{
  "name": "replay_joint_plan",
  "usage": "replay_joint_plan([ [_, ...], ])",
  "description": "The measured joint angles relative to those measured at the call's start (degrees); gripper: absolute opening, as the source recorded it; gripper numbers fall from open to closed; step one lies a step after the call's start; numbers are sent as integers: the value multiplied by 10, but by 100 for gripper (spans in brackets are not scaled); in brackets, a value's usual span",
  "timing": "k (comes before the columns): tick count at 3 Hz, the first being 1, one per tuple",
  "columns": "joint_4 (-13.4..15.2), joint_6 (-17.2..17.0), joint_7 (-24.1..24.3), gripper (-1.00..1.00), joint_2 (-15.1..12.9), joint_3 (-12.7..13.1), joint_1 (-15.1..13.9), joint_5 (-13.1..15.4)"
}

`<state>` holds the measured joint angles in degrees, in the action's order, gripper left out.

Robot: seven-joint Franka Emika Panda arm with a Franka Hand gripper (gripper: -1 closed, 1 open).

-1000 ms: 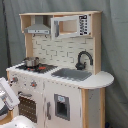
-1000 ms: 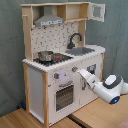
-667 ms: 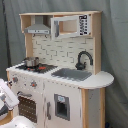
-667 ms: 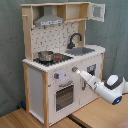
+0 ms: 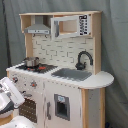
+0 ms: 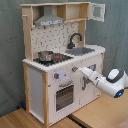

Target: Play with the kitchen

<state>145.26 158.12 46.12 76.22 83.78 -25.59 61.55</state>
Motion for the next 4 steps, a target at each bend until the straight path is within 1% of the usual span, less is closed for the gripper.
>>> replay_joint_plan([
  [1,25,42,21,100,2,-24,-5,6],
  [2,35,61,79,100,6,-18,-7,6],
  [3,55,79,131,100,17,-18,-19,6],
  [4,55,111,171,100,38,-18,-49,6],
])
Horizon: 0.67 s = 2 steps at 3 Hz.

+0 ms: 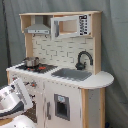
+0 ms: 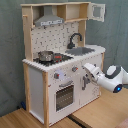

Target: Play with the kitchen

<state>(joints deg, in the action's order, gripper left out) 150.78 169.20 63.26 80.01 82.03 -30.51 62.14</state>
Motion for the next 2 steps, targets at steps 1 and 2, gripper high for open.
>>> replay_joint_plan([
  [1,-9,34,24,100,24,0,-33,0],
  [2,-35,62,47,100,46,0,-69,0],
])
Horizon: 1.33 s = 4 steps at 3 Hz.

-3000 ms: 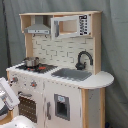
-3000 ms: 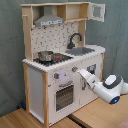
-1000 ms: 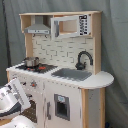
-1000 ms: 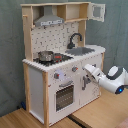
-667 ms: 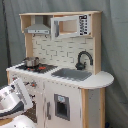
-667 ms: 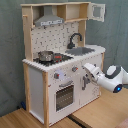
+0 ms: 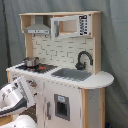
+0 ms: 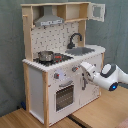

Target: Play with the kitchen

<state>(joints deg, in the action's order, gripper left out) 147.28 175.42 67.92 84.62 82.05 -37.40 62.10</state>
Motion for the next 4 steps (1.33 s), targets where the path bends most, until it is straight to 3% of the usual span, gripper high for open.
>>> replay_joint_plan([
  [1,-39,12,20,100,1,5,-36,0],
  [2,-60,17,69,100,1,4,-56,-1],
  [3,-90,23,69,100,1,11,-91,-1],
  [4,-90,23,69,-100,1,11,-91,-1],
])
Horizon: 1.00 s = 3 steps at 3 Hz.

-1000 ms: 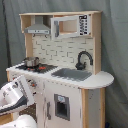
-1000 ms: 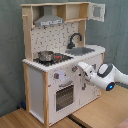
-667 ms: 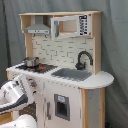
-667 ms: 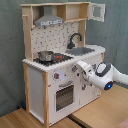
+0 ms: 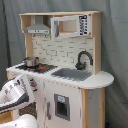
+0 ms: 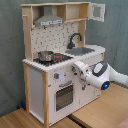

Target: Play with the kitchen

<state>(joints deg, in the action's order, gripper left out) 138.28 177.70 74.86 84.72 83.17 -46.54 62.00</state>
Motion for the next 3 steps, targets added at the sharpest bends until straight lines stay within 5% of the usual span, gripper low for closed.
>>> replay_joint_plan([
  [3,-1,-5,-182,-100,6,-4,2,10],
])
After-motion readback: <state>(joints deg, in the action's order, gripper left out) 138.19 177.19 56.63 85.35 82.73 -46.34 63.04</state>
